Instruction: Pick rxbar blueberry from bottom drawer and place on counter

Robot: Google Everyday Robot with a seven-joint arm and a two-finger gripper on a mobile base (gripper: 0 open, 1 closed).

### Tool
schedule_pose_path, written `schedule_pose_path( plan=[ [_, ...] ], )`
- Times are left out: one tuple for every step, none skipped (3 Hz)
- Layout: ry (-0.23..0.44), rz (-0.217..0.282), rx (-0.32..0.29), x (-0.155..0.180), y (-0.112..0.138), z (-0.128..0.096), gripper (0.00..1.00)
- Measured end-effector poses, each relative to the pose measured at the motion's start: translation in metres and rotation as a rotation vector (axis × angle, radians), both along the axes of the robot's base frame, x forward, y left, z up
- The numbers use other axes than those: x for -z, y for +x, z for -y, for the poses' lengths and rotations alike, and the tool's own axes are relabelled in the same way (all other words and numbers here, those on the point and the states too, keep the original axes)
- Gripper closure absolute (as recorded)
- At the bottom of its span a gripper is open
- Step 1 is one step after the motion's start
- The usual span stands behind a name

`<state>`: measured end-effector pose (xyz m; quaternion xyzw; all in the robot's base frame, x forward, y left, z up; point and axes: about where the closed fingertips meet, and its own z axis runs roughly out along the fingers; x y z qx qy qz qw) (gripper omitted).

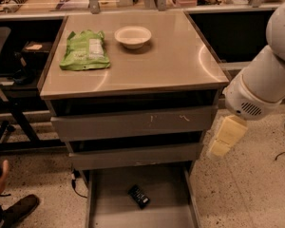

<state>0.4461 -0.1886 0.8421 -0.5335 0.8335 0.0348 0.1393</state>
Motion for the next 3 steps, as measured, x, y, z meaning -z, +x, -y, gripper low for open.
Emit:
schedule_pose_path(
  plan=[
    [0.038, -0.067, 0.06, 0.064, -0.018, -0.009, 0.0],
    [0.092, -0.096, 0.146, 0.13, -0.023, -0.011, 0.0],
    [0.092, -0.097, 0.146, 0.13, -0.023, -0.011, 0.0]
  ],
)
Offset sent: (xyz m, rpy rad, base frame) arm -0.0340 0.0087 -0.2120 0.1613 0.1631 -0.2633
